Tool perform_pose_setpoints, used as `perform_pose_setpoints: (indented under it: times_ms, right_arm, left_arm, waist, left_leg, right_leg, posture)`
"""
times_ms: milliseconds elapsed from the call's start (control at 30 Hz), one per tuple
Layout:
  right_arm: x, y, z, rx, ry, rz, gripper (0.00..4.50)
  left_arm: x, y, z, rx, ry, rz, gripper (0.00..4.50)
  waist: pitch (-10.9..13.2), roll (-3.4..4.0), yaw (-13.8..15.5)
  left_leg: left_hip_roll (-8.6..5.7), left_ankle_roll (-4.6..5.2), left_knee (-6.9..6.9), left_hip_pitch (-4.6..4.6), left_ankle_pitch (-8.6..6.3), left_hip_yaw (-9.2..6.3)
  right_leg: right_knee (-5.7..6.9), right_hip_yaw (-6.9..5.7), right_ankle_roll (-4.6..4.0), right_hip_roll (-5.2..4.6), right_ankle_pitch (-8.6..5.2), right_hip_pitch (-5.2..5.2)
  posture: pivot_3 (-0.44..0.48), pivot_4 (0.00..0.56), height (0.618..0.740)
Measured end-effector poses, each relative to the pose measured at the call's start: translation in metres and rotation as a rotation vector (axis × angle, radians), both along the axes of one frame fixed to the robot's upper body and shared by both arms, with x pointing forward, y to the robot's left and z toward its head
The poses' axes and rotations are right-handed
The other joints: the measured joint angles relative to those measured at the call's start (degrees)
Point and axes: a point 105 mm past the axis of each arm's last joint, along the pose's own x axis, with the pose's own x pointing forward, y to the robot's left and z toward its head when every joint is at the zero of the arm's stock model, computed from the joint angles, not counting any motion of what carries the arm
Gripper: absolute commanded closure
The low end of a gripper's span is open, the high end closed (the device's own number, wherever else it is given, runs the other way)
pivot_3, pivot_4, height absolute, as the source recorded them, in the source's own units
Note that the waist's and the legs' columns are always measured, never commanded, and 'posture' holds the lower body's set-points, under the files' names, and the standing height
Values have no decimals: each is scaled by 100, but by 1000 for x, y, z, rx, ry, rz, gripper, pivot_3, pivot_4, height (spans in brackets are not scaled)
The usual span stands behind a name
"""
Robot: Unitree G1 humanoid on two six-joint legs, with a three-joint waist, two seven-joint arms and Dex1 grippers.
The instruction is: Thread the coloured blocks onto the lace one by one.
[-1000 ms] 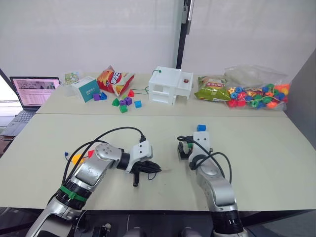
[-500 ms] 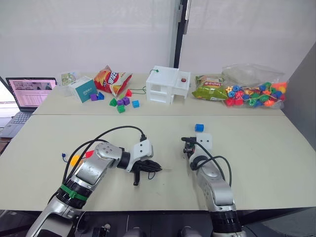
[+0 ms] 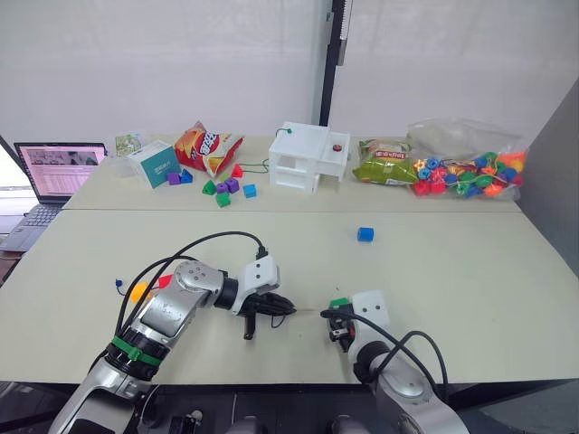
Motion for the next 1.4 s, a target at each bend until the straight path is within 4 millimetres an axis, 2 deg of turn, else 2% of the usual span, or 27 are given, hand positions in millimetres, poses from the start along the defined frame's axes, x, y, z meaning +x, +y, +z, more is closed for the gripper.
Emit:
perform_pose_setpoints:
  times_ms: [133,200,433,567,600,700,800,900,1000,1100,1233,1400]
  right_arm:
    - [3,4,-2,28,2,-12,3324]
    - [4,4,-2,33,-14,-9,2293]
    - [2,-1,2,31,-41,30,25]
    - [1,-14,40,-36,-158,159,25]
    - [2,-14,48,-60,-173,240,25]
    - [3,-24,59,-136,-157,415,25]
    - [-5,-28,57,-215,-20,789,25]
    - [9,-36,61,-280,20,975,25]
    - [24,-38,54,-361,28,1084,25]
    - [39,-41,39,-486,53,1223,25]
    - [44,-43,27,-528,66,1325,25]
    - [47,-42,21,-522,74,1396,1552]
  left_arm:
    - [0,1,1,4,0,-5,4500]
    - [0,1,1,7,0,-6,4500]
    - [0,3,1,12,1,-4,4500]
    - [0,3,1,12,-1,-1,4500]
    - [1,2,1,10,-2,0,4500]
    - [1,1,1,7,-4,3,4500]
    - [-1,2,-1,5,-4,9,4500]
    - [-4,2,-4,5,2,14,4500]
    - [-8,1,-4,5,1,13,4500]
    - [-14,1,-3,8,-2,19,4500]
    - [-19,2,-4,11,15,35,4500]
    - [-23,3,-2,9,16,45,4500]
  waist:
    - [-3,-4,-13]
    - [-3,-5,-12]
    - [-2,-4,17]
    - [-2,-4,12]
    - [-2,-4,7]
    - [-1,-6,22]
    - [7,-1,5]
    - [8,-3,-7]
    - [8,-4,-1]
    - [8,-3,10]
    - [9,-4,55]
    - [9,-4,69]
  left_leg:
    - [3,0,-4,11,0,0]
    - [3,0,-4,12,0,0]
    - [-3,0,-1,-1,0,0]
    - [-1,1,2,-2,0,-1]
    - [-1,1,3,-2,0,-2]
    - [0,2,0,0,-1,-6]
    - [0,12,3,13,-6,1]
    - [10,15,-6,42,-9,-7]
    - [9,15,-5,37,-9,-5]
    - [5,19,0,30,-11,-3]
    - [6,23,5,21,-13,-3]
    - [5,22,4,23,-14,-6]
  right_leg:
    - [0,0,-1,2,-1,7]
    - [0,0,-2,2,-1,7]
    - [-1,0,-1,-6,-1,1]
    - [0,-3,-1,-2,0,1]
    - [-1,-3,-1,-1,0,3]
    - [-5,-12,-2,0,-1,10]
    - [-26,-10,-2,-2,-1,36]
    - [-57,-23,-2,5,-1,78]
    - [-57,-22,-2,3,-2,74]
    - [-57,-22,1,-5,0,71]
    - [-57,-23,4,-9,1,66]
    - [-56,-23,4,-13,2,67]
  posture:
    - [0,150,740]
    - [0,150,740]
    - [0,150,740]
    - [0,150,740]
    - [0,150,740]
    - [0,150,740]
    - [0,150,740]
    - [0,150,740]
    - [0,150,740]
    - [0,150,740]
    - [0,150,740]
    - [0,150,740]
